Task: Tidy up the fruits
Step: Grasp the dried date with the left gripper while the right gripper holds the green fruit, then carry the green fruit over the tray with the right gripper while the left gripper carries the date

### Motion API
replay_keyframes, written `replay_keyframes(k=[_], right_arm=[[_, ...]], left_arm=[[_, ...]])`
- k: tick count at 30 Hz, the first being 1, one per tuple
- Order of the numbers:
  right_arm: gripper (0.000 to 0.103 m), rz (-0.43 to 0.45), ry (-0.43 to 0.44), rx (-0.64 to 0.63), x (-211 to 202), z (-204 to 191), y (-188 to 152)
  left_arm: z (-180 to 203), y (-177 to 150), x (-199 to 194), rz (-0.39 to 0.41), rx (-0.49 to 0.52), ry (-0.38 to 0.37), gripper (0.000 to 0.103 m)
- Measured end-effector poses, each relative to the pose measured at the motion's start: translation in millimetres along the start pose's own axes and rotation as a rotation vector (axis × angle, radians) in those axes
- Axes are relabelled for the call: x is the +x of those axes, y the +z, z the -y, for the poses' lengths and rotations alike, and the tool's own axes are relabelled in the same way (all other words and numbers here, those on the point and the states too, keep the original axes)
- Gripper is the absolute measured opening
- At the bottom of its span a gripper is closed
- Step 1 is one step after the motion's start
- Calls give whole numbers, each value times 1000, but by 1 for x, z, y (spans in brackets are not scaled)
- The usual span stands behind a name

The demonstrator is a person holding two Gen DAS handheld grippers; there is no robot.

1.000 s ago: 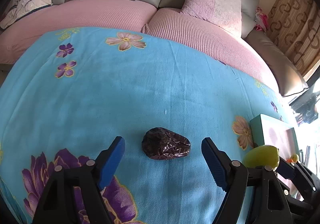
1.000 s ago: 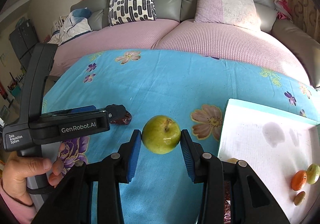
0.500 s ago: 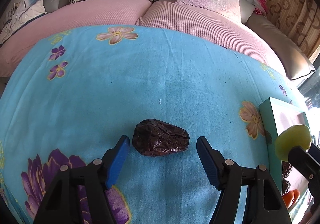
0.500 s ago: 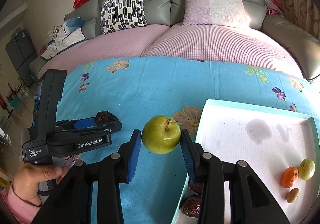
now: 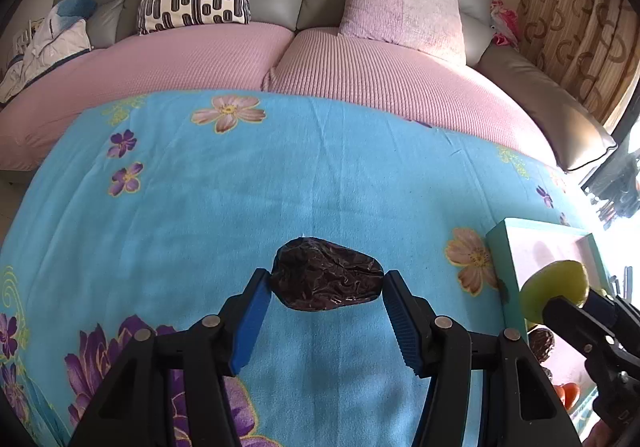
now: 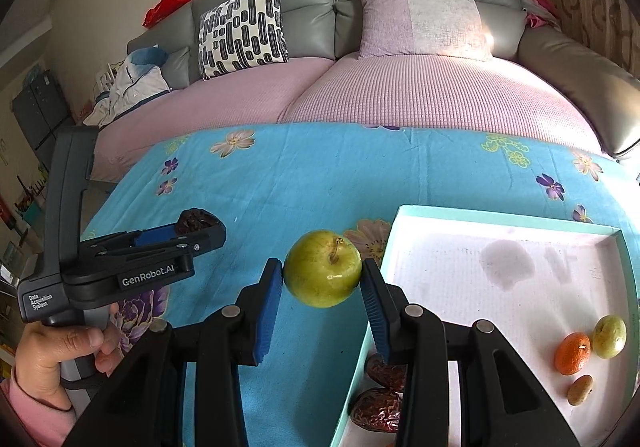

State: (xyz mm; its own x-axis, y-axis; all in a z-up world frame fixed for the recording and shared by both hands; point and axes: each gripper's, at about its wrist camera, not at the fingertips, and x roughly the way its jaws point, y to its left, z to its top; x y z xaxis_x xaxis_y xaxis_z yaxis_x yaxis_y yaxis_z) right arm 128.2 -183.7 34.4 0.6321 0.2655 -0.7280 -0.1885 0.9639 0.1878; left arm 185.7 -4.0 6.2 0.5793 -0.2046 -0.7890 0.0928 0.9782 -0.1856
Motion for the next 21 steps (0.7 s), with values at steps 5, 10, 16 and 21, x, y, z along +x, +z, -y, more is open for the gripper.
replay_keyframes(k=[5,10,16,21], right_arm=[[42,14,-13,13,-6,8,1],[42,16,-65,59,-12,30,3],[42,23,-211,132,-25,75,1],[42,28,-316,199,-36,115,-3]], left_arm=[[8,7,-24,50,0,-12,61],[20,10,-41,93,16,-41,61],[61,6,-47,103,109,-94,61],[111,-8,-36,80,234,-132,61]])
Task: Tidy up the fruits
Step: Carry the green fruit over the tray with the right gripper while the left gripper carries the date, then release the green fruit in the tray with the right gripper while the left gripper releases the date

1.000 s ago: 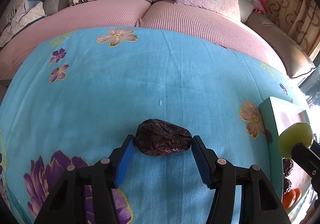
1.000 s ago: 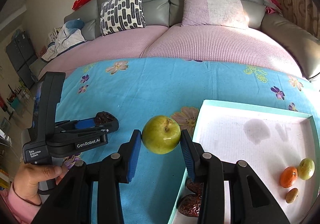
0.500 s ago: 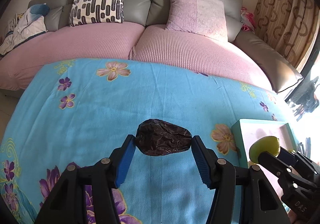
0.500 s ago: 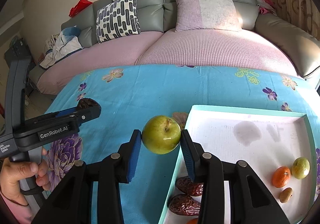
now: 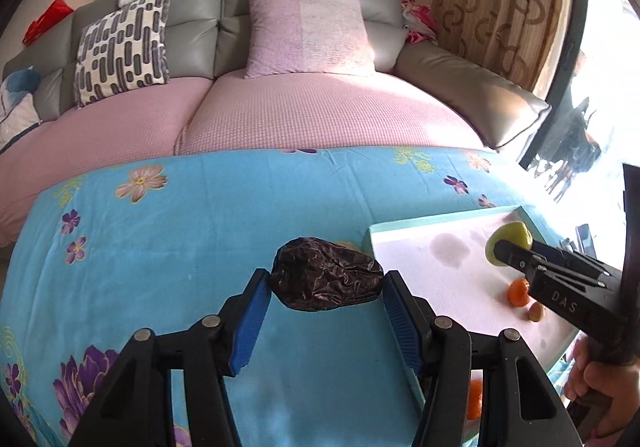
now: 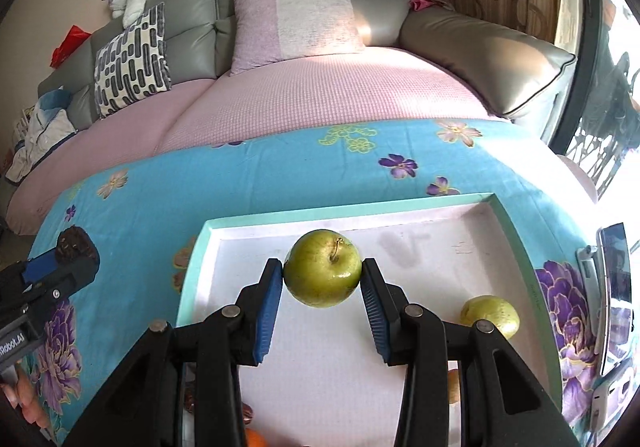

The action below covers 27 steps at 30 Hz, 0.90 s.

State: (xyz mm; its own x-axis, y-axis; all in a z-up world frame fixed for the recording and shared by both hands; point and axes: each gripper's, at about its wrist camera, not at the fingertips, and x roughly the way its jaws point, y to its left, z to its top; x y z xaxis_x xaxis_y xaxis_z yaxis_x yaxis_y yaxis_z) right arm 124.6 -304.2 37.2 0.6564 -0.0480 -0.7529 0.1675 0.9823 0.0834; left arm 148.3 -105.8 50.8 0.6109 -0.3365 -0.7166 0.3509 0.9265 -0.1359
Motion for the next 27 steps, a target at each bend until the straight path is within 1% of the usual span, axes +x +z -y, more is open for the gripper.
replay_keyframes(k=[3,6,10,14,15,19,21,23,24,25,27], right_arm=[[42,-2,-44,22,5,18,1],[42,-27,-52,48,14,32,-2],[42,-63,-47,75,26,42,-7],[42,-100,-56,63,37,44,-11],[42,-107,-57,57,39,44,-12],[42,-107,-67,52,38,44,-13],[42,-111,-69,49,37,44,-14],[43,-98,-80,44,33,43,-13],[46,-95,-88,43,30,43,-13],[53,-93,-96,44,28,43,-13],[56,-93,-104,48,25,42,-15]], left_arm=[[31,-5,17,-24,78,-26,61],[54,-8,38,-51,134,-27,61],[73,-8,60,-64,175,-31,61],[79,-13,77,-101,175,-26,61],[81,-15,78,-95,184,-15,61],[84,-16,79,-111,185,-32,61],[84,-17,79,-120,192,-22,62],[84,-17,74,-119,193,-26,62],[83,-17,71,-114,191,-29,62],[83,-17,68,-111,186,-32,64],[80,-17,63,-112,174,-36,68]])
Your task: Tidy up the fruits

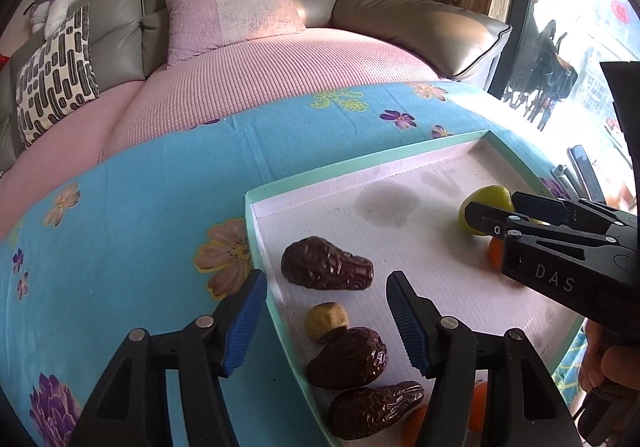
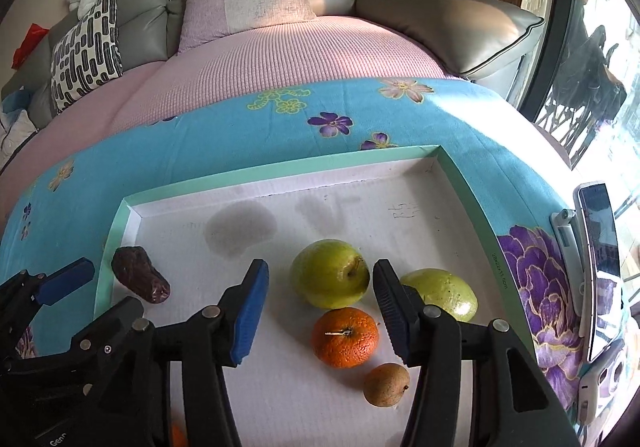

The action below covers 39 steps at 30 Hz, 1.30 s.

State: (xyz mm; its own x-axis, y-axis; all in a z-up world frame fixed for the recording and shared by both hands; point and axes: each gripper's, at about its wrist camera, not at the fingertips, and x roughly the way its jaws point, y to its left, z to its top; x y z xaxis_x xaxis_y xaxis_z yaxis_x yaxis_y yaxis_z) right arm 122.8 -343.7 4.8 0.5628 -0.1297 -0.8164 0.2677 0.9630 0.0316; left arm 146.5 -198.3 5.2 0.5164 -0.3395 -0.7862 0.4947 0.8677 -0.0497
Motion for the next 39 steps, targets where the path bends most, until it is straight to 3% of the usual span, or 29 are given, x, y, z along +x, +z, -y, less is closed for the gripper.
replay_keyframes(k=[6,8,10,12,14,16,19,27,31,36,39], right_arm=[[56,-8,10,15,-14,-4,-13],[61,-4,15,9,-21,-8,-17],[78,5,19,-5,-28,-15,-22],[80,18,25,-15,-36,-21,-28],[82,24,31,-20,-42,-28,-37],[94,24,50,-30,-47,-35,-46],[94,42,88,-61,-58,-48,-58],[94,55,100,-118,-83,-65,-98],[94,62,86,-135,-87,-69,-99],[94,71,100,-124,-88,-69,-96],[94,64,87,-131,-87,-71,-96]], left_arm=[[-16,-12,-21,1,-57,19,70],[-28,-17,-29,2,-104,44,82],[-41,-24,-36,5,-146,85,98],[-53,-32,-43,5,-177,130,103],[-65,-43,-51,0,-208,171,103],[-76,-56,-59,-5,-242,214,103],[-89,-73,-75,0,-280,260,103],[-95,-112,-121,45,-324,278,103],[-91,-127,-132,27,-329,398,103],[-96,-128,-133,30,-336,393,103],[-96,-127,-130,7,-346,444,103]])
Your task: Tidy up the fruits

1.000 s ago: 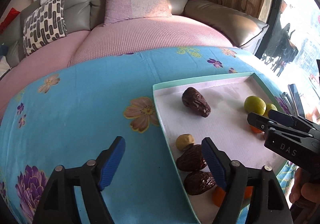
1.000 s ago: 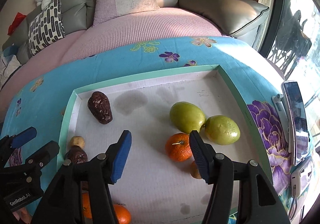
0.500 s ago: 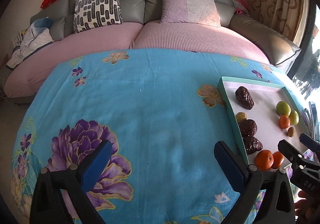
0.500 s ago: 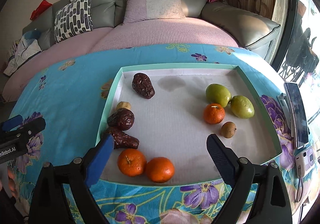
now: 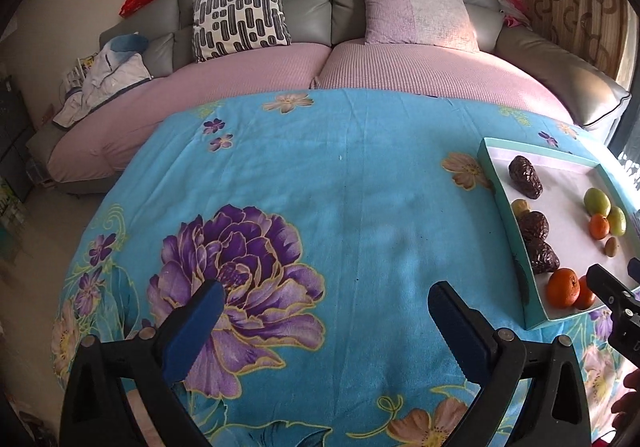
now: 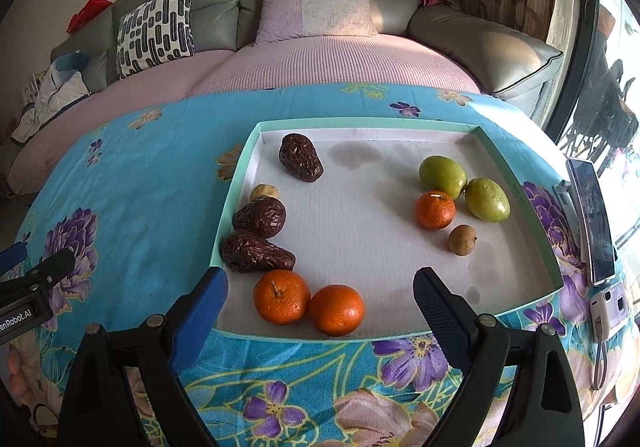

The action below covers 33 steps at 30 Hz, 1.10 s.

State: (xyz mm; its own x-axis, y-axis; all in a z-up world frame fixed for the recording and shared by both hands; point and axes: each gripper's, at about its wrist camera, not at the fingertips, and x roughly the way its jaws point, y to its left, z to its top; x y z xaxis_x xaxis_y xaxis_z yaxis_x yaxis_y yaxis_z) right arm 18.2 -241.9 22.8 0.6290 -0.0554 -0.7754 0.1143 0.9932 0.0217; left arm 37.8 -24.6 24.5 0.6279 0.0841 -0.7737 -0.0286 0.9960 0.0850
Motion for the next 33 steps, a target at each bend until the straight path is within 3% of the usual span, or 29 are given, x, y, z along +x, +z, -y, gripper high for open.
replay_keyframes(k=[2,8,33], right_arm=[[94,2,3,-2,-1,-1,1],[94,16,0,-21,-4,-6,2],[94,6,-10,-43,-5,-10,1]], left_arm=[[0,0,4,-19,0,24,103],[-1,-2,17,-94,4,1,103],[0,-4,19,-119,17,-19,103]])
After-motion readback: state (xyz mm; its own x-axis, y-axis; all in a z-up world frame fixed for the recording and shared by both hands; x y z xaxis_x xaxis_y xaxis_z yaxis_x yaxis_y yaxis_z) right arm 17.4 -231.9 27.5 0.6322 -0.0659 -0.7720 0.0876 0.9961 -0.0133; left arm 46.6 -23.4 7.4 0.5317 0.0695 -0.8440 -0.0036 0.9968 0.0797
